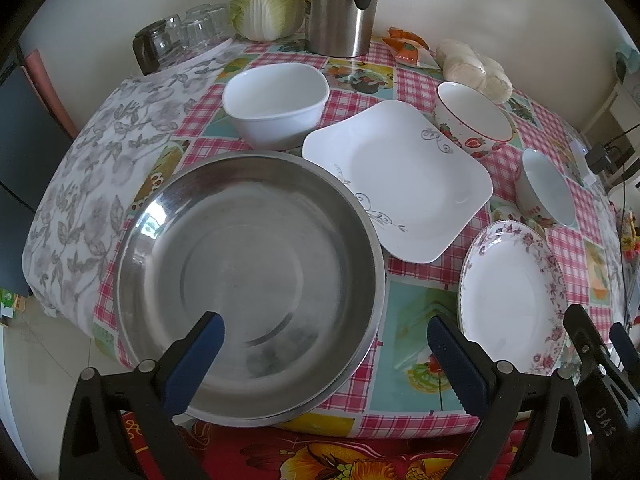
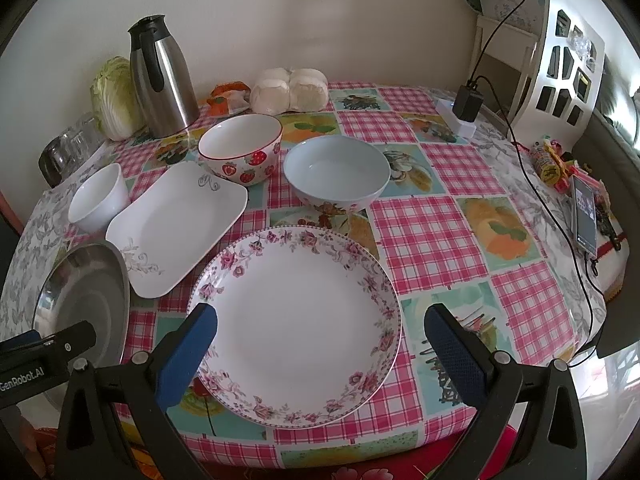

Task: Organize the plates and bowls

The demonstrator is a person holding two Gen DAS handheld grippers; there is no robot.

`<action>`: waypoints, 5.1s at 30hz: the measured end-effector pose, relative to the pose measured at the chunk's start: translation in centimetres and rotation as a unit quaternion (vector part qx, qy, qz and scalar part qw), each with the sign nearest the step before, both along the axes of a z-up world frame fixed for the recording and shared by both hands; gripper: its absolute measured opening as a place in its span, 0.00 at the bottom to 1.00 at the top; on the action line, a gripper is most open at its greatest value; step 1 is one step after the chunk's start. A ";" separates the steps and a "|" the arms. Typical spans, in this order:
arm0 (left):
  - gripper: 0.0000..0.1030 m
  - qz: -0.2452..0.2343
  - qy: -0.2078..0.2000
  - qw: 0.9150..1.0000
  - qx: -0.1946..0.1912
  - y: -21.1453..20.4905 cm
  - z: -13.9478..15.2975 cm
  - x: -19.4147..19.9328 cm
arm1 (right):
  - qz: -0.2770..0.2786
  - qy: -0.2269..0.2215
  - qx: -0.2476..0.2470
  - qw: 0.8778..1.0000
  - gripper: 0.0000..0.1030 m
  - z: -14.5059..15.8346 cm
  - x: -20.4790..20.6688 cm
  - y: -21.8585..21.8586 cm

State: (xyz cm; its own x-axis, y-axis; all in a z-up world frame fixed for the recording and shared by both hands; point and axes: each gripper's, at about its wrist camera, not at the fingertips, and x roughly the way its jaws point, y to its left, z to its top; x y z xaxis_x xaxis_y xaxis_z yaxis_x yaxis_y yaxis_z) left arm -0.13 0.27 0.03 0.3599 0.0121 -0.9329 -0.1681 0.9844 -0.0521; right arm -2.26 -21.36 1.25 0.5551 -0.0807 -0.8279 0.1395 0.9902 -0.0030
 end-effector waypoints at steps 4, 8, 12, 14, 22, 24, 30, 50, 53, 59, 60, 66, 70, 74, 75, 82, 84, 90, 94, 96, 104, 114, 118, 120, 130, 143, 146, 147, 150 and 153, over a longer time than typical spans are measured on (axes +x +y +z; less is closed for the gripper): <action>1.00 0.000 0.000 1.000 0.000 0.1 0.0 -0.1 | 0.000 0.000 0.000 1.000 1.00 0.0 0.0 0.0; 1.00 0.000 0.000 1.000 0.000 0.1 0.0 -0.1 | 0.000 -0.001 0.000 1.000 1.00 0.0 0.0 0.0; 1.00 0.002 0.000 1.000 -0.002 0.3 -0.2 -0.2 | 0.000 -0.001 0.000 1.000 1.00 0.0 0.0 0.0; 1.00 0.002 0.000 1.000 -0.002 0.3 -0.2 -0.3 | 0.000 -0.002 0.000 1.000 1.00 0.0 0.0 0.0; 1.00 0.002 0.001 1.000 -0.002 0.3 -0.2 -0.2 | 0.000 -0.002 0.000 1.000 1.00 0.0 0.0 0.0; 1.00 0.002 0.001 1.000 -0.002 0.3 -0.1 -0.2 | 0.000 -0.002 0.000 1.000 1.00 0.0 0.0 0.0; 1.00 0.003 0.001 1.000 -0.003 0.4 -0.2 -0.3 | -0.001 -0.002 0.000 1.000 1.00 0.0 0.0 0.0; 1.00 0.002 0.001 1.000 -0.003 0.6 -0.2 -0.4 | 0.000 -0.002 0.000 1.000 1.00 0.0 0.0 0.0; 1.00 0.002 0.001 1.000 -0.004 0.6 -0.2 -0.4 | 0.000 -0.003 0.000 1.000 1.00 0.0 0.0 0.0; 1.00 0.000 -0.001 1.000 -0.008 0.9 -0.1 -0.6 | 0.003 -0.005 0.003 1.000 1.00 0.1 0.1 0.1; 1.00 0.001 -0.001 1.000 -0.008 1.0 -0.2 -0.7 | 0.005 -0.006 0.004 1.000 1.00 0.1 0.0 0.2; 1.00 0.005 0.000 1.000 -0.011 0.9 0.0 -0.3 | 0.004 -0.009 0.013 1.000 1.00 0.3 0.3 0.1; 1.00 0.005 -0.004 1.000 -0.014 1.1 0.2 0.0 | 0.009 -0.017 0.024 1.000 1.00 0.7 0.8 0.4; 1.00 0.009 -0.015 1.000 -0.015 1.5 0.5 0.6 | 0.030 -0.024 0.028 0.999 1.00 1.1 1.5 1.7; 1.00 0.011 -0.020 1.000 -0.016 1.7 0.6 0.8 | 0.039 -0.024 0.030 0.998 1.00 1.1 1.8 2.3; 1.00 0.062 -0.049 0.995 -0.066 5.6 0.8 1.6 | 0.115 -0.013 0.056 0.992 1.00 0.6 3.6 6.6; 1.00 0.090 -0.058 0.991 -0.080 7.5 0.7 1.7 | 0.130 -0.010 0.065 0.989 1.00 0.3 4.1 7.7; 1.00 0.162 -0.088 0.979 -0.088 12.3 0.1 1.5 | 0.167 0.016 0.091 0.982 1.00 -1.2 5.3 10.8; 1.00 0.175 -0.054 0.981 -0.070 14.3 -1.1 1.8 | 0.181 0.040 0.101 0.978 1.00 -2.4 5.5 12.3; 1.00 0.188 -0.032 0.981 -0.046 15.3 -1.9 1.9 | 0.182 0.049 0.105 0.976 0.98 -2.9 5.5 12.7; 0.83 0.225 0.028 0.973 -0.052 17.9 -5.0 1.2 | 0.194 0.101 0.137 0.966 0.72 -5.4 6.0 13.9; 0.65 0.244 0.061 0.964 -0.089 19.4 -7.7 0.7 | 0.195 0.143 0.160 0.957 0.44 -8.0 6.9 14.6; 0.64 0.243 0.063 0.965 -0.082 19.3 -8.2 0.6 | 0.193 0.153 0.163 0.955 0.28 -8.8 7.5 14.4; 0.61 0.243 0.067 0.965 -0.075 19.3 -8.3 0.9 | 0.199 0.152 0.162 0.954 0.23 -8.8 7.7 14.6; 0.34 0.277 0.062 0.956 -0.077 20.9 -7.9 0.7 | 0.231 0.128 0.132 0.955 0.17 -7.7 7.5 15.7; 0.33 0.289 0.011 0.953 -0.089 20.6 -5.1 -1.2 | 0.261 0.087 0.129 0.953 0.18 -4.6 6.8 15.5; 0.33 0.289 -0.001 0.953 -0.094 20.0 -4.4 -1.4 | 0.264 0.082 0.133 0.952 0.18 -4.1 6.6 15.1; 0.33 0.289 -0.006 0.953 -0.094 20.0 -4.1 -1.6 | 0.266 0.079 0.134 0.951 0.18 -3.9 6.5 15.0; 0.33 0.291 -0.020 0.952 -0.094 19.8 -3.3 -1.6 | 0.271 0.071 0.137 0.950 0.18 -3.3 6.3 14.9; 0.31 0.286 -0.036 0.953 -0.090 19.4 -2.5 -1.5 | 0.274 0.060 0.140 0.950 0.18 -2.6 6.2 14.5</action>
